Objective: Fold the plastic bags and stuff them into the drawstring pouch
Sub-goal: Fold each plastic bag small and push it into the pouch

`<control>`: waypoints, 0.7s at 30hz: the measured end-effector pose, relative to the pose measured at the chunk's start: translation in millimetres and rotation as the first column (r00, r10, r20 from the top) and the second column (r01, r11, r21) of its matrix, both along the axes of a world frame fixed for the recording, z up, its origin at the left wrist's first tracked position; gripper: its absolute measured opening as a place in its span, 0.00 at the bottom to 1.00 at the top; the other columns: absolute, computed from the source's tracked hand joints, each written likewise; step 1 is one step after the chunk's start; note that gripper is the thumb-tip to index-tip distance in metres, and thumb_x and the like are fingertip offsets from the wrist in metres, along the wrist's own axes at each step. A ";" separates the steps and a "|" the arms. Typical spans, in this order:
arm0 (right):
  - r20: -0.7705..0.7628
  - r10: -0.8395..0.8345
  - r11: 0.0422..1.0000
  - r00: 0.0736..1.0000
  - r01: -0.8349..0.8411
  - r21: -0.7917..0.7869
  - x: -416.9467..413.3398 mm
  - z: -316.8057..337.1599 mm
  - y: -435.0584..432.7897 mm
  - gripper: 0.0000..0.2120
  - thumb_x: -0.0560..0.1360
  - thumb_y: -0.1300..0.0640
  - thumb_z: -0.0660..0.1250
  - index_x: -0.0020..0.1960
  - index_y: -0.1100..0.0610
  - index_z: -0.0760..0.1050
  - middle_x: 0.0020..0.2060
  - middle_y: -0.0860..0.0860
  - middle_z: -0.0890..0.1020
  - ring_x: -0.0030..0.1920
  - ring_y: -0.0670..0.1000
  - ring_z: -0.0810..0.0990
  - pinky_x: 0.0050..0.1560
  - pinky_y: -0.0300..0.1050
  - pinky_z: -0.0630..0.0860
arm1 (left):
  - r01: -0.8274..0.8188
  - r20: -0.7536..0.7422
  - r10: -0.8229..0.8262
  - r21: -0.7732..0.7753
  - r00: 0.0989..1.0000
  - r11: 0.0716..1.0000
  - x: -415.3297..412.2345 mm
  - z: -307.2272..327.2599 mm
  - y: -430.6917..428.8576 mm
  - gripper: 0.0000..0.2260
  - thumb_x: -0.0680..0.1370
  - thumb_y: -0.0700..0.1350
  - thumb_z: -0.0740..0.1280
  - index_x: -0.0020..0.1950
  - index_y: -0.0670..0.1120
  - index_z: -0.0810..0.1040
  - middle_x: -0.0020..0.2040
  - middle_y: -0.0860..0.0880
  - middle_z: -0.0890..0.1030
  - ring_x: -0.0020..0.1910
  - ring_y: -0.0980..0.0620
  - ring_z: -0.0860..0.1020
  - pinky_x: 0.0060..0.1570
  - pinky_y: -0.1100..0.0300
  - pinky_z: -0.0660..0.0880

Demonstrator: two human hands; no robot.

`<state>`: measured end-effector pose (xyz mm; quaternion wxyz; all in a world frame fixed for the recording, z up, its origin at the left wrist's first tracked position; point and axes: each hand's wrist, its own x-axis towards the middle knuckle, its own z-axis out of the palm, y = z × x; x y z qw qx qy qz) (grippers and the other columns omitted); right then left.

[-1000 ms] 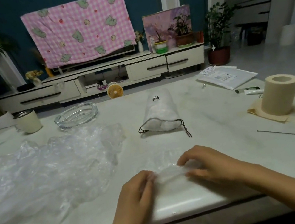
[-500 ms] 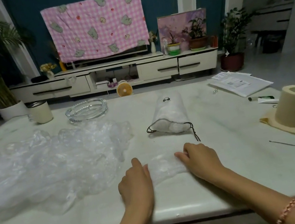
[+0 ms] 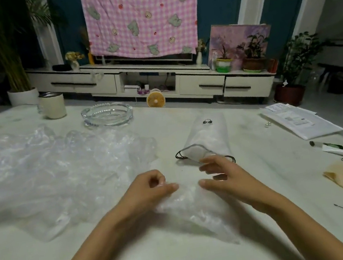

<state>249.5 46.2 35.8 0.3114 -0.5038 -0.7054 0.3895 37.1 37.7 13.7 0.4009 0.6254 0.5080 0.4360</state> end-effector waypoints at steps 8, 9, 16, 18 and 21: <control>-0.157 0.305 0.843 0.939 -0.343 -0.416 -22.6 3.4 45.9 0.30 0.70 0.37 0.64 0.60 0.59 0.75 0.52 0.56 0.78 0.52 0.53 0.75 0.51 0.41 0.72 | 0.213 0.011 -0.212 -0.065 0.977 0.975 -0.4 9.9 54.8 0.15 0.69 0.44 0.76 0.34 0.48 0.70 0.27 0.55 0.66 0.27 0.59 0.63 0.26 0.69 0.60; -0.151 0.323 0.845 0.934 -0.356 -0.398 -22.5 1.3 48.0 0.23 0.71 0.41 0.69 0.56 0.58 0.77 0.49 0.53 0.79 0.49 0.50 0.76 0.49 0.40 0.72 | 0.222 0.028 -0.221 -0.068 0.975 0.973 -0.7 9.9 59.2 0.14 0.69 0.43 0.76 0.34 0.48 0.70 0.28 0.55 0.67 0.27 0.59 0.64 0.26 0.70 0.61; -0.239 0.190 0.920 0.952 -0.257 -0.294 -22.8 -13.1 56.9 0.04 0.74 0.60 0.68 0.40 0.60 0.78 0.34 0.54 0.77 0.34 0.48 0.75 0.37 0.39 0.73 | -0.178 0.304 0.168 0.005 0.938 0.984 -4.1 16.0 70.8 0.06 0.73 0.44 0.71 0.42 0.45 0.75 0.33 0.50 0.77 0.24 0.60 0.71 0.22 0.68 0.68; -0.341 0.115 0.934 0.933 -0.218 -0.282 -24.5 -13.5 58.6 0.05 0.74 0.62 0.68 0.41 0.62 0.79 0.34 0.53 0.80 0.34 0.49 0.78 0.37 0.37 0.75 | -0.152 0.543 0.174 -0.085 0.821 0.985 -2.7 16.8 68.8 0.16 0.70 0.52 0.71 0.52 0.44 0.75 0.43 0.48 0.79 0.34 0.59 0.78 0.32 0.66 0.75; -0.411 0.050 0.949 0.910 -0.172 -0.265 -32.4 -17.9 64.0 0.11 0.73 0.59 0.70 0.50 0.67 0.79 0.44 0.62 0.82 0.44 0.59 0.80 0.45 0.44 0.79 | 0.052 0.490 0.055 -0.201 0.870 0.978 7.7 8.5 59.1 0.24 0.66 0.56 0.74 0.53 0.42 0.74 0.45 0.45 0.82 0.44 0.48 0.81 0.45 0.53 0.78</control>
